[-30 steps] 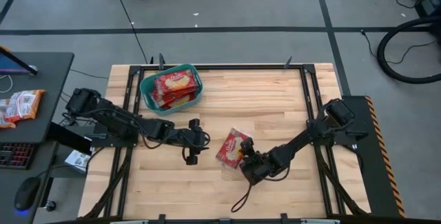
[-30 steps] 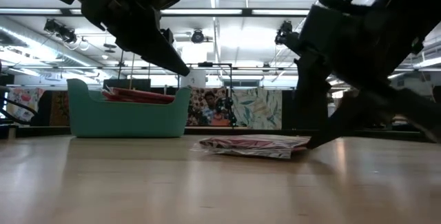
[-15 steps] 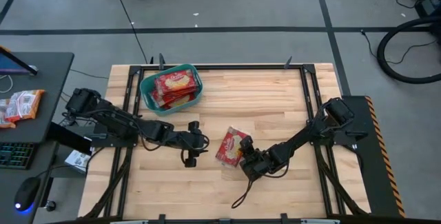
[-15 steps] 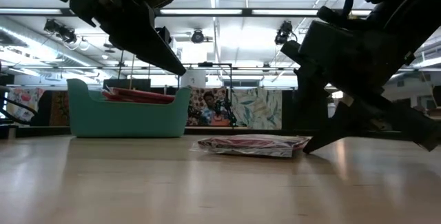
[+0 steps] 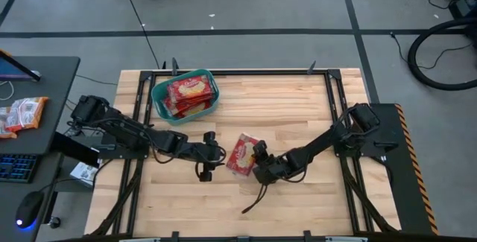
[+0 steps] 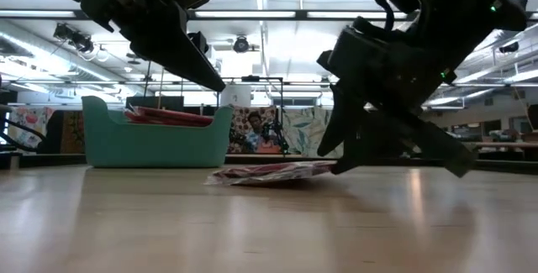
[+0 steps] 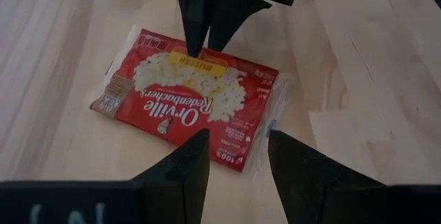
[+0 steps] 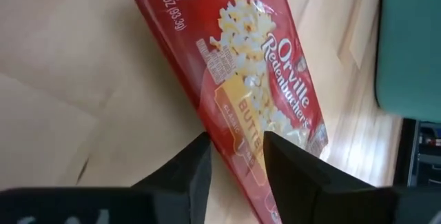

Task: Sort popcorn bags into baskets
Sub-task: Put the popcorn bag into the bin

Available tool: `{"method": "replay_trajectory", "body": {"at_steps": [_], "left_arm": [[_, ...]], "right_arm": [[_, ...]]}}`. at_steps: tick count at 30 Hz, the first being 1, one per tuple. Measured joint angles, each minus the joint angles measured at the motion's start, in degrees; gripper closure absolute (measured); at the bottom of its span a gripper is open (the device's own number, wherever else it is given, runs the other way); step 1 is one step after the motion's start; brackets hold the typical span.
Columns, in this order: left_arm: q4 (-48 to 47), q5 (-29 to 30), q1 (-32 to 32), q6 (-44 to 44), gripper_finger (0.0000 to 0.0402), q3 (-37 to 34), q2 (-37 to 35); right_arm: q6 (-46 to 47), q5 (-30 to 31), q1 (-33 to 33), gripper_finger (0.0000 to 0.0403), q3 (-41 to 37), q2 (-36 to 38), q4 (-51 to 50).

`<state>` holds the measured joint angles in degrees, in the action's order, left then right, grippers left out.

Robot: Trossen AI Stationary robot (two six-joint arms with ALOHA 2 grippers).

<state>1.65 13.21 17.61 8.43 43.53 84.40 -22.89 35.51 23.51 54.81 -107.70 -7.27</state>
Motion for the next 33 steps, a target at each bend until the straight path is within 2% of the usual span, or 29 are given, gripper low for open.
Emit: {"method": "replay_trajectory", "body": {"at_steps": [8, 15, 21, 25, 29, 33], "left_arm": [[-0.1, 0.0, 0.0, 0.0, 0.0249, 0.0, 0.0], [-0.1, 0.0, 0.0, 0.0, 0.0249, 0.0, 0.0], [-0.1, 0.1, 1.4, -3.2, 0.0245, 0.0, 0.0], [0.4, 0.5, 3.4, -5.0, 0.0220, 0.0, 0.0], [0.4, 1.1, 4.5, -5.0, 0.0176, 0.0, 0.0], [0.4, 5.6, 5.8, -6.2, 0.0137, 0.0, 0.0]], "right_arm": [[-1.1, -2.1, -0.9, 0.0324, 0.0, 0.0, 1.7], [-0.9, -3.2, -0.8, 0.0391, 0.0, 0.0, 2.8], [3.7, -2.3, -0.4, 0.0397, 1.0, 0.0, 3.4], [9.5, -2.6, -0.8, 0.0398, 3.7, 0.4, 0.8], [15.7, -3.3, -1.6, 0.0400, 8.2, 0.4, -4.5], [20.0, -3.9, -2.2, 0.0400, 12.7, 0.5, -9.4]]}}
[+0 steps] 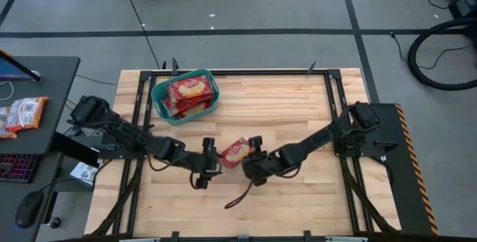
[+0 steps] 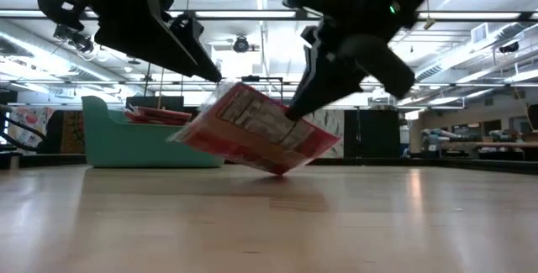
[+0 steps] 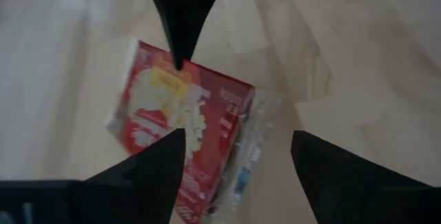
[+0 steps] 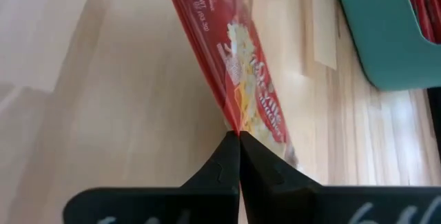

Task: Sort popcorn bags into baskets
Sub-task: Put the popcorn bag into the bin

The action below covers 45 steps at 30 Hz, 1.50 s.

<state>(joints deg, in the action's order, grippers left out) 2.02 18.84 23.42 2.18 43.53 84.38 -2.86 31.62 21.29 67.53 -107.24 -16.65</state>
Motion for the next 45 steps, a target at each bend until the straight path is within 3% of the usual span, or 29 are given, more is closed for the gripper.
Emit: {"method": "replay_trajectory", "body": {"at_steps": [4, 8, 13, 18, 22, 33, 40, 45], "left_arm": [[0.9, 4.5, 1.8, -3.0, 0.0119, 0.0, 0.0], [1.5, 5.4, 2.6, -3.4, 0.0118, 0.0, 0.0], [1.4, 6.1, 2.6, -3.1, 0.0119, 0.0, 0.0], [0.9, 10.6, 2.5, -3.8, 0.0134, 0.0, 0.0], [0.8, 10.6, 2.5, -4.6, 0.0177, 0.0, 0.0], [0.6, 10.3, 2.5, -4.9, 0.0379, 0.0, 0.0], [-0.7, 10.6, 2.5, -5.6, 0.0377, 0.0, -0.7], [-6.6, 13.1, 1.5, -5.9, 0.0379, 0.0, -6.8]], "right_arm": [[5.3, -1.7, -0.5, 0.0401, 3.8, 0.0, -5.4], [11.2, -3.6, -1.3, 0.0401, 6.4, 0.0, -10.3], [16.2, -6.0, -2.1, 0.0402, 8.1, 0.0, -10.1], [17.3, -7.5, -2.0, 0.0402, 9.4, 0.0, -8.9], [18.2, -7.5, -2.0, 0.0402, 10.1, 0.0, -8.7], [17.7, -12.1, -1.9, 0.0400, 10.3, 0.0, -3.8], [16.2, -14.4, -2.0, 0.0368, 10.3, 0.8, -6.2], [18.4, -11.9, -1.9, 0.0345, 10.3, 6.6, -14.9]]}}
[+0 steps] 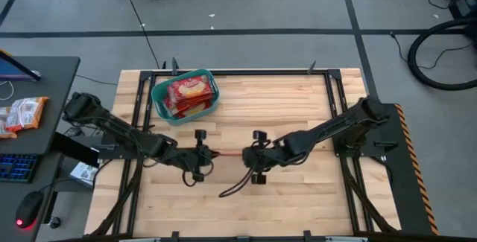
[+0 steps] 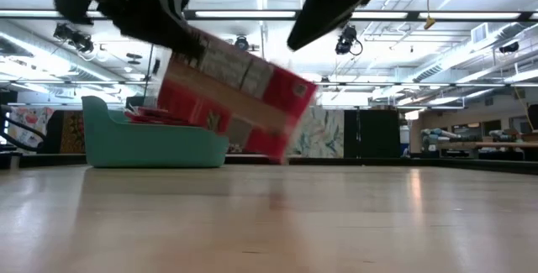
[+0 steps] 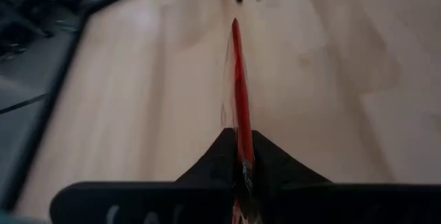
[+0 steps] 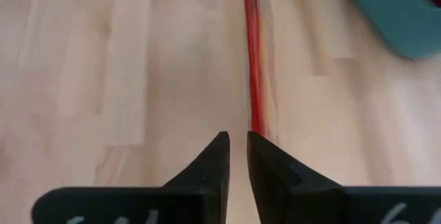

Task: Sort popcorn bags into baskets
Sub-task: Put the popcorn bag into the bin

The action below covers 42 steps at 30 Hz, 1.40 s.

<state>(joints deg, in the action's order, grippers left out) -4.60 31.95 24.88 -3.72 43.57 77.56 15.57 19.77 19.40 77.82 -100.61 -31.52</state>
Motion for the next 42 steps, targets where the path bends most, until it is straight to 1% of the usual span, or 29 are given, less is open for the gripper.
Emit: {"method": "replay_trajectory", "body": {"at_steps": [3, 6, 10, 13, 17, 19, 21, 24, 26, 29, 31, 35, 38, 42], "left_arm": [[-4.7, 3.0, -0.8, -0.3, 0.0379, 0.0, -5.1], [-10.3, 7.9, -1.6, -2.0, 0.0379, 0.0, -9.8], [-15.8, 15.1, -3.1, -4.5, 0.0379, 0.0, -15.0], [-16.8, 16.7, -4.5, -6.8, 0.0379, 0.0, -18.3], [-16.5, 16.7, -6.7, -10.8, 0.0379, -0.2, -22.3], [-14.8, 16.5, -8.4, -12.9, 0.0379, -1.7, -24.5], [-11.2, 15.8, -10.3, -15.3, 0.0379, -4.7, -26.6], [-4.6, 15.5, -13.1, -21.1, 0.0379, -10.1, -30.4], [0.0, 14.1, -15.6, -24.7, 0.0379, -13.0, -32.8], [1.3, 12.4, -19.6, -27.7, 0.0379, -16.2, -36.2], [1.3, 11.3, -22.5, -28.1, 0.0379, -17.9, -38.4], [1.5, 7.2, -28.9, -26.0, 0.0379, -21.2, -42.6], [2.0, 6.8, -33.2, -24.7, 0.0379, -23.2, -44.4], [4.0, 6.6, -37.8, -23.9, 0.0379, -24.6, -44.5]], "right_arm": [[2.0, 3.3, 0.6, 0.0343, 0.0, 3.5, -3.5], [2.9, 6.7, 2.0, 0.0343, 0.0, 5.8, -6.0], [4.5, 9.2, 3.5, 0.0344, -1.1, 6.8, -6.3], [5.9, 10.5, 4.5, 0.0344, -1.7, 6.3, -6.4], [8.1, 10.7, 5.5, 0.0344, -4.2, 6.2, -5.2], [9.2, 11.7, 6.0, 0.0344, -5.2, 6.1, -5.3], [9.9, 12.6, 6.5, 0.0344, -5.7, 6.1, -5.1], [11.0, 12.6, 7.3, 0.0344, -6.1, 6.1, -5.2], [11.3, 12.7, 7.7, 0.0344, -6.1, 6.1, -5.1], [11.3, 12.7, 8.2, 0.0344, -6.1, 6.1, -5.1], [11.3, 13.5, 8.4, 0.0344, -6.1, 6.1, -4.9], [11.3, 13.8, 8.7, 0.0344, -6.1, 6.1, -4.4], [11.3, 13.8, 8.7, 0.0344, -6.1, 6.1, -4.1], [11.3, 13.8, 8.7, 0.0343, -6.1, 6.1, -4.1]]}}
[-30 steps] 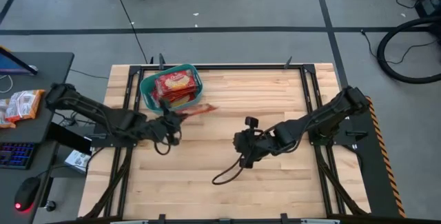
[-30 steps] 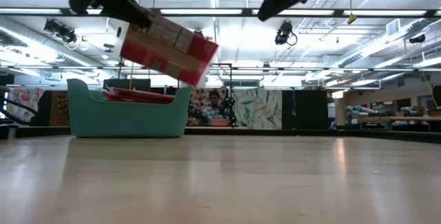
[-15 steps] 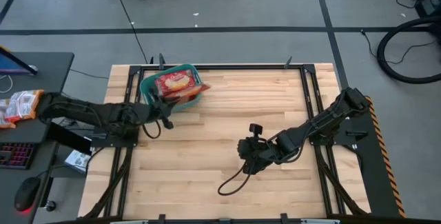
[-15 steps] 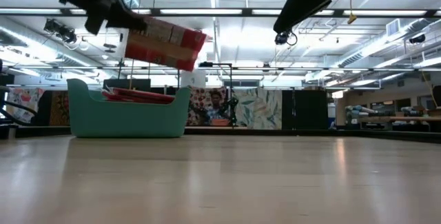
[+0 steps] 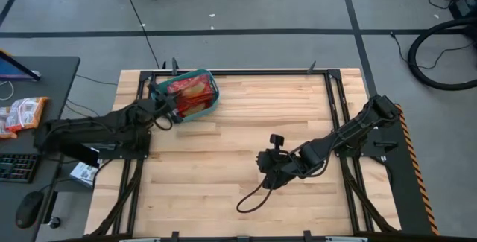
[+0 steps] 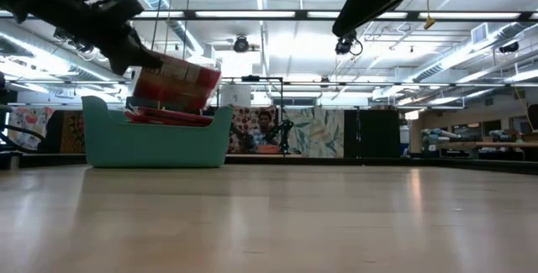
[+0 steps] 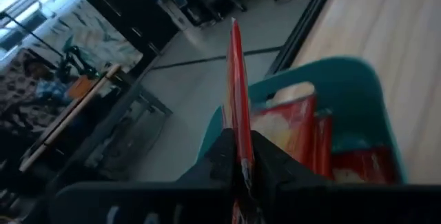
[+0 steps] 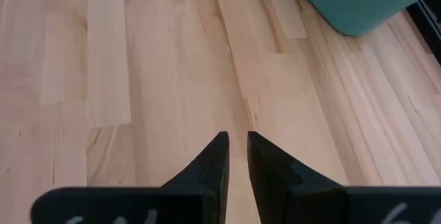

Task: Sort popcorn bags into baskets
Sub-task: Put the popcorn bag into the bin, then return to Home Position

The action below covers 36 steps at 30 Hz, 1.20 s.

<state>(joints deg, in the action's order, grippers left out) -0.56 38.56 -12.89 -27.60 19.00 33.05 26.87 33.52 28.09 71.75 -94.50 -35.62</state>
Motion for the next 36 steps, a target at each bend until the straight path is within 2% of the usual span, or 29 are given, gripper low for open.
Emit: {"method": "replay_trajectory", "body": {"at_steps": [4, 10, 16, 20, 24, 28, 36], "left_arm": [[0.2, -4.2, -4.0, 0.0, 0.0374, -1.6, 1.3], [0.0, -3.7, -8.5, 2.7, 0.0343, -2.6, 4.1], [-0.8, -3.7, -8.4, 7.0, 0.0319, -2.5, 4.0], [-1.9, -3.5, -7.5, 12.9, 0.0294, -2.4, 4.0], [-1.9, 0.9, -6.0, 19.9, 0.0264, -2.4, 3.6], [-2.5, 8.6, -4.1, 25.5, 0.0238, -2.4, 3.3], [-4.8, 20.2, 1.7, 32.6, 0.0233, -2.3, 2.7]], "right_arm": [[-0.2, 0.0, 0.0, 0.0343, 0.0, 0.0, 0.2], [-1.5, 0.0, 0.0, 0.0343, 0.0, 0.0, 2.2], [-1.3, -0.3, 0.0, 0.0343, 0.0, 0.0, 2.8], [-1.2, -0.5, 0.1, 0.0343, 0.0, 0.0, 3.2], [-1.1, -0.5, 0.0, 0.0343, 0.0, 0.0, 3.7], [-1.0, -0.6, 0.1, 0.0343, 0.0, 0.0, 3.9], [-0.9, -1.6, 0.1, 0.0343, 0.0, 0.0, 3.6]]}}
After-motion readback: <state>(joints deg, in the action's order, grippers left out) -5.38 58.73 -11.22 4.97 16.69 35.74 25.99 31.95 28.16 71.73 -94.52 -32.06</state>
